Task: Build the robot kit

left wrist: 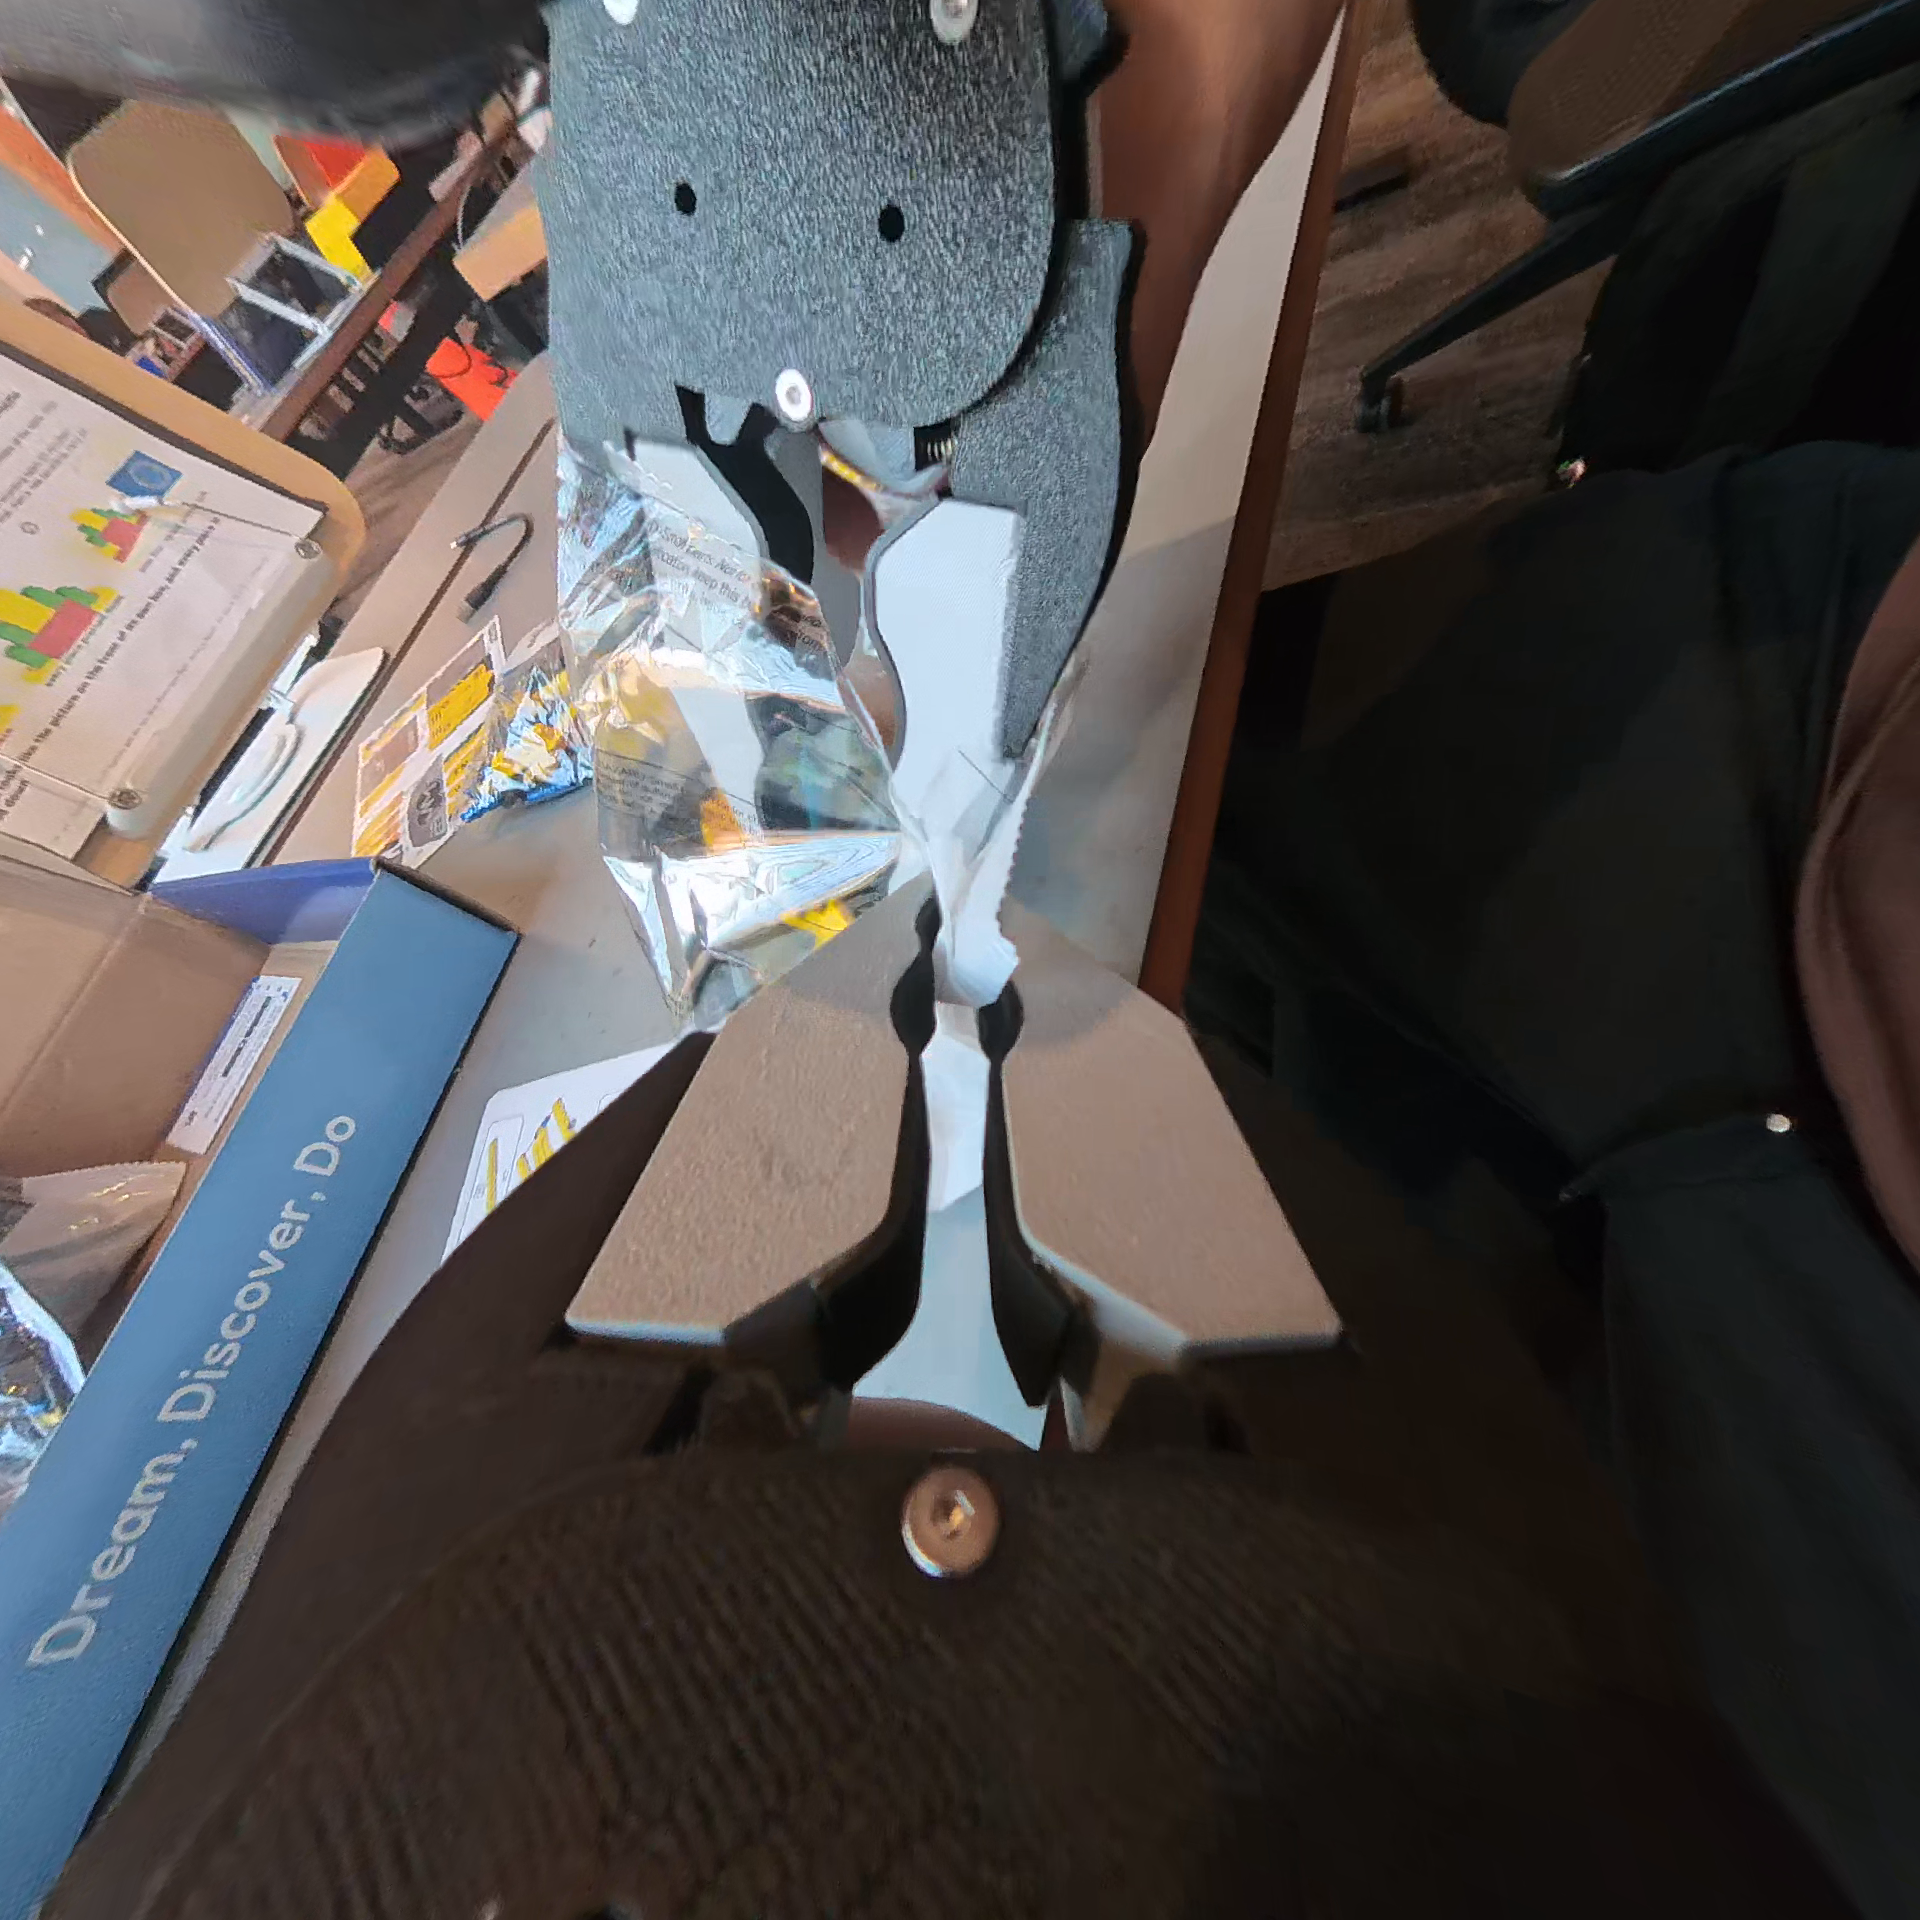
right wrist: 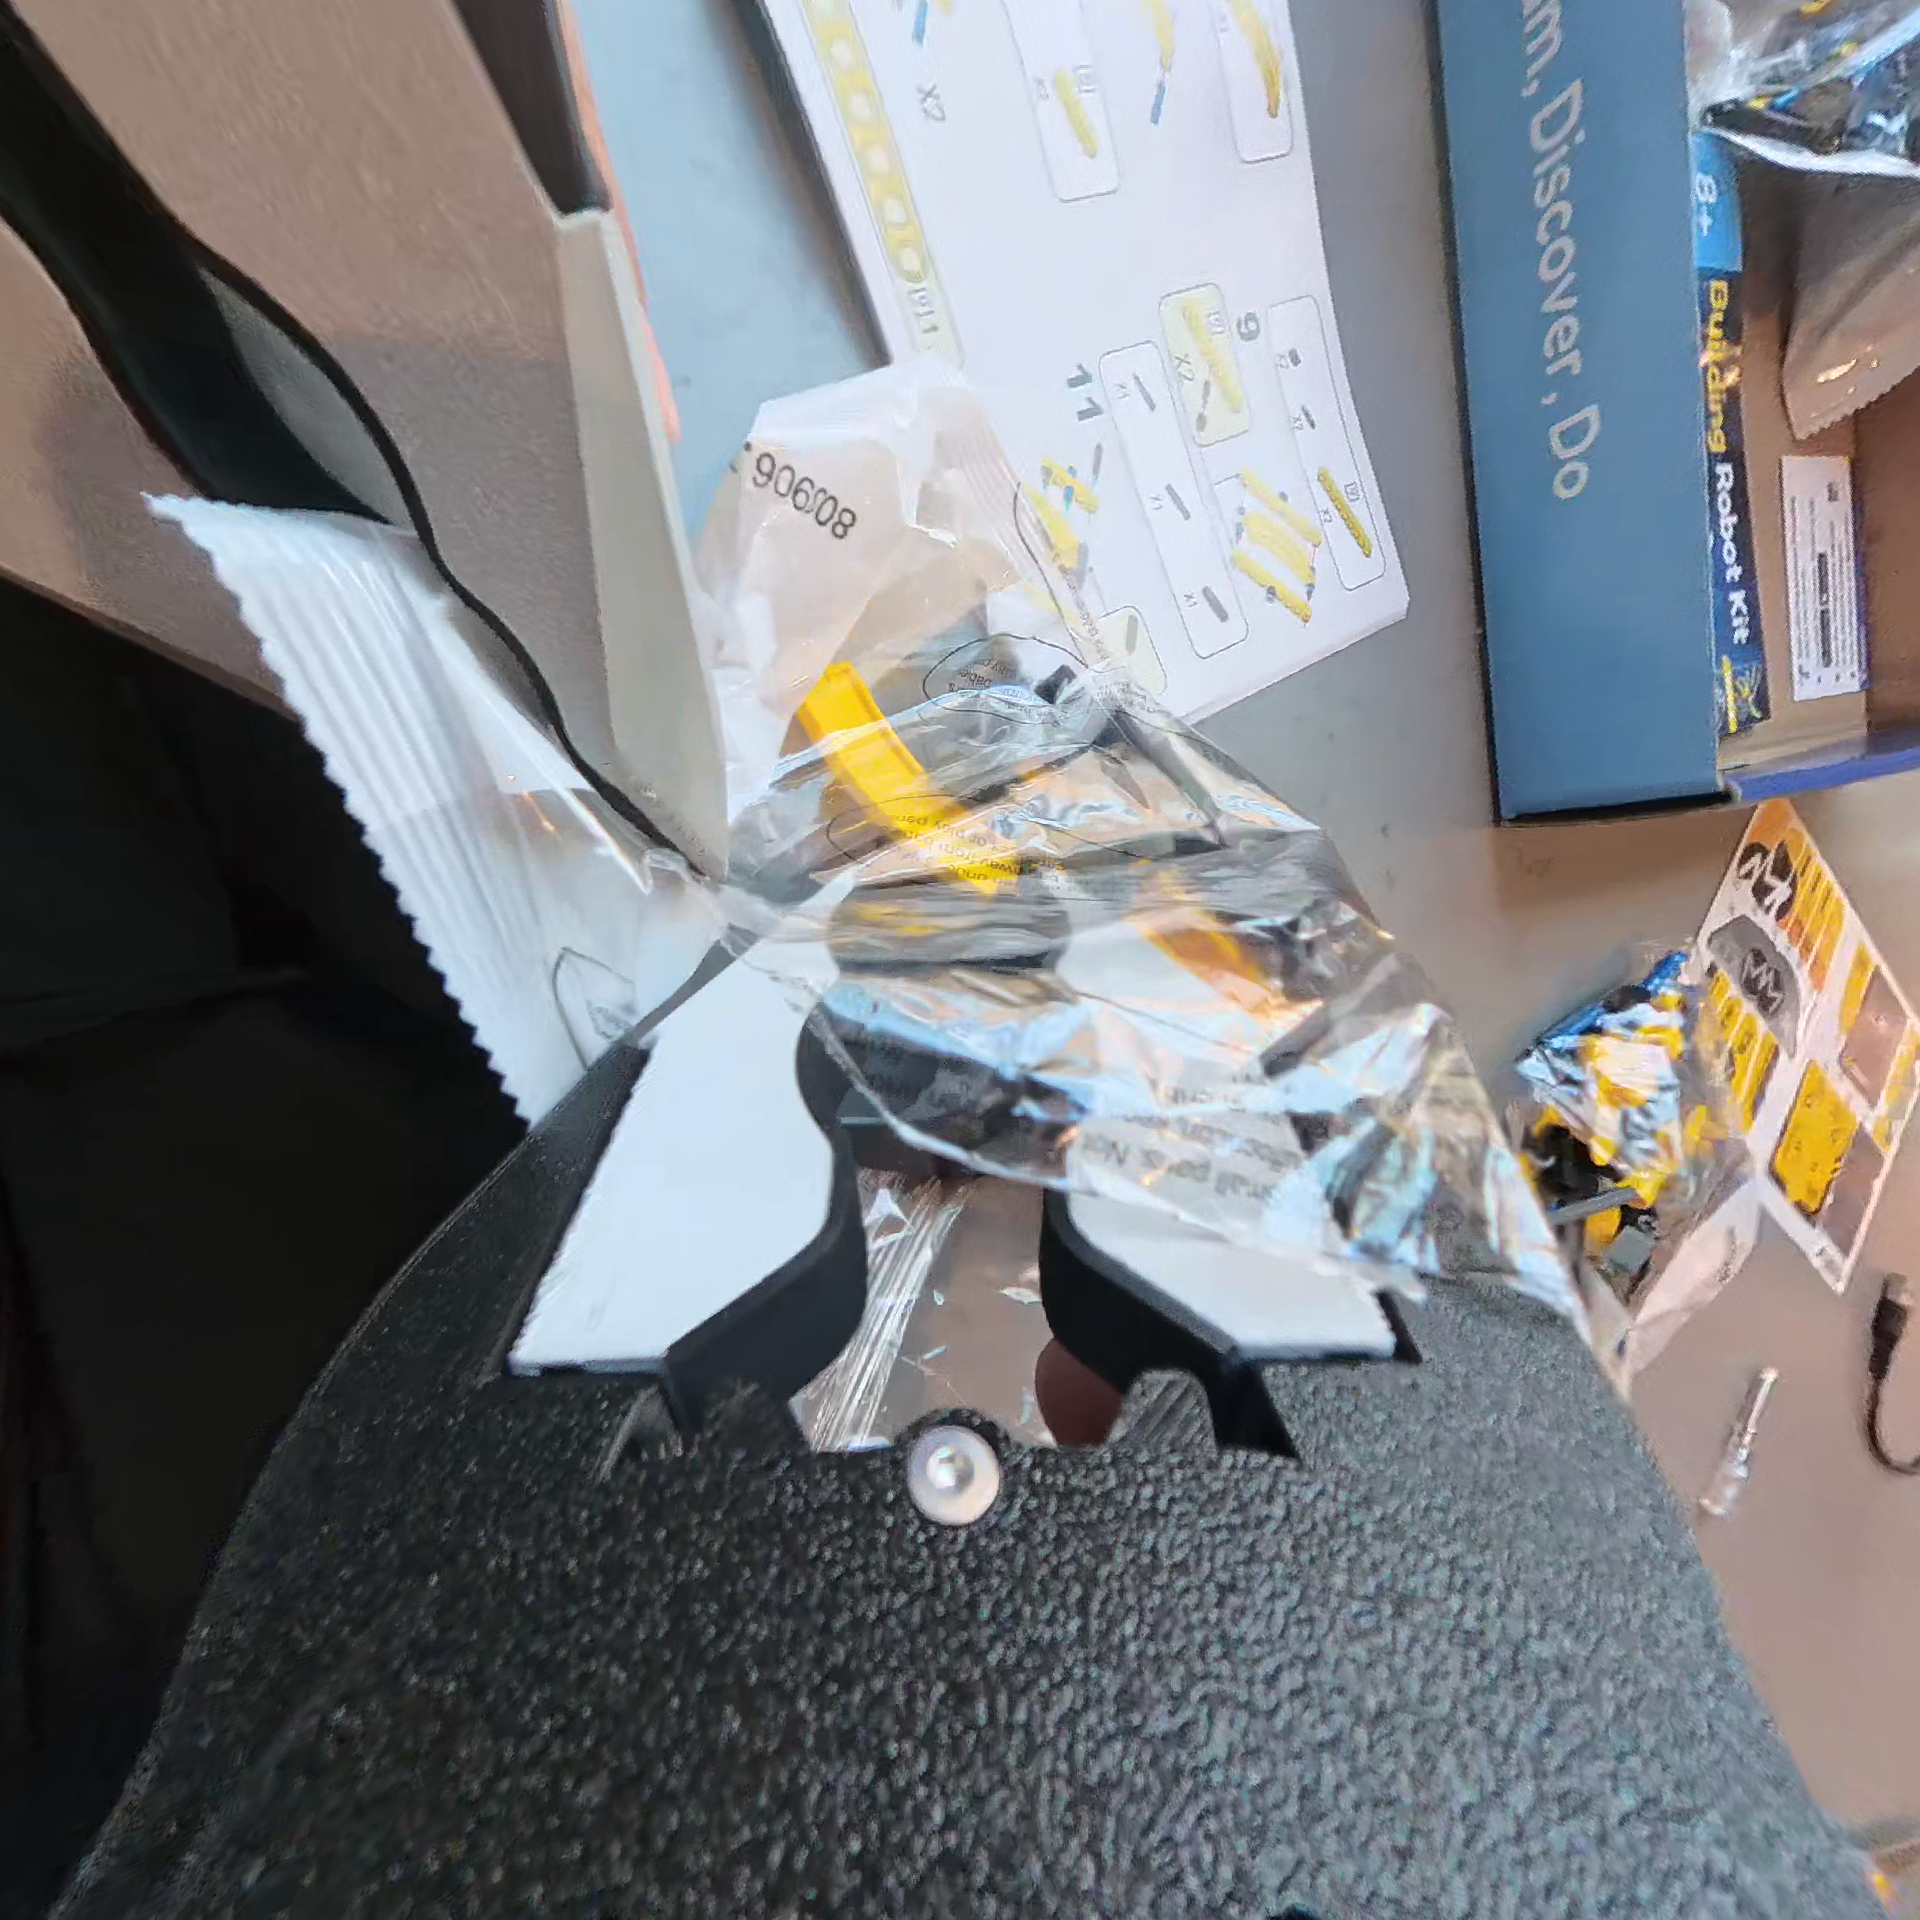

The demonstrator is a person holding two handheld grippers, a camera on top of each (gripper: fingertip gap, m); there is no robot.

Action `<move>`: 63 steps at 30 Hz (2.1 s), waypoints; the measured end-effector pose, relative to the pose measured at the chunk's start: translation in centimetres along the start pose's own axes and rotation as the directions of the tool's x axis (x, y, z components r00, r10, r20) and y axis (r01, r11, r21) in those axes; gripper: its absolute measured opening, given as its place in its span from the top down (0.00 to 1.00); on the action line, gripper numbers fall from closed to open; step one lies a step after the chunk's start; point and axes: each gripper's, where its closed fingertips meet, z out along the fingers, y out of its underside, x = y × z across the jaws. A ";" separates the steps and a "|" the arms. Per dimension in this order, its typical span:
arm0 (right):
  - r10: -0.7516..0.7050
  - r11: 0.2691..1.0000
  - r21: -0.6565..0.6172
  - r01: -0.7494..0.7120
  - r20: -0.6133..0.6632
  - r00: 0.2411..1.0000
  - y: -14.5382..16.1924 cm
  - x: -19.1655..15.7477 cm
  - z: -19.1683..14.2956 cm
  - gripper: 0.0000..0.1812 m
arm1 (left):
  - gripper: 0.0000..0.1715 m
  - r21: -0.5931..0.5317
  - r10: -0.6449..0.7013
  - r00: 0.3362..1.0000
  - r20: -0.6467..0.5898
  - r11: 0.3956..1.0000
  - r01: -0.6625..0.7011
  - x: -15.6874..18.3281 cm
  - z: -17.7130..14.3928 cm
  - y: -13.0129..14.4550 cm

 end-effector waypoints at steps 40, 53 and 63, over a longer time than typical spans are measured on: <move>-0.231 0.946 0.133 0.297 -0.367 0.901 0.1 1.4 -7.2 1.00 | 1.00 0.140 -0.101 0.994 -0.042 0.985 0.106 -1.0 -1.5 0.4; -0.252 0.966 0.047 0.254 -0.047 0.967 -1.3 -1.8 -1.5 0.90 | 1.00 0.137 -0.083 0.994 -0.076 0.986 0.093 -0.5 -1.6 0.5; -0.033 0.999 -0.007 0.034 0.130 0.991 -0.3 -1.9 1.2 0.89 | 1.00 0.119 -0.072 0.994 -0.087 0.990 0.082 -0.3 -1.6 0.9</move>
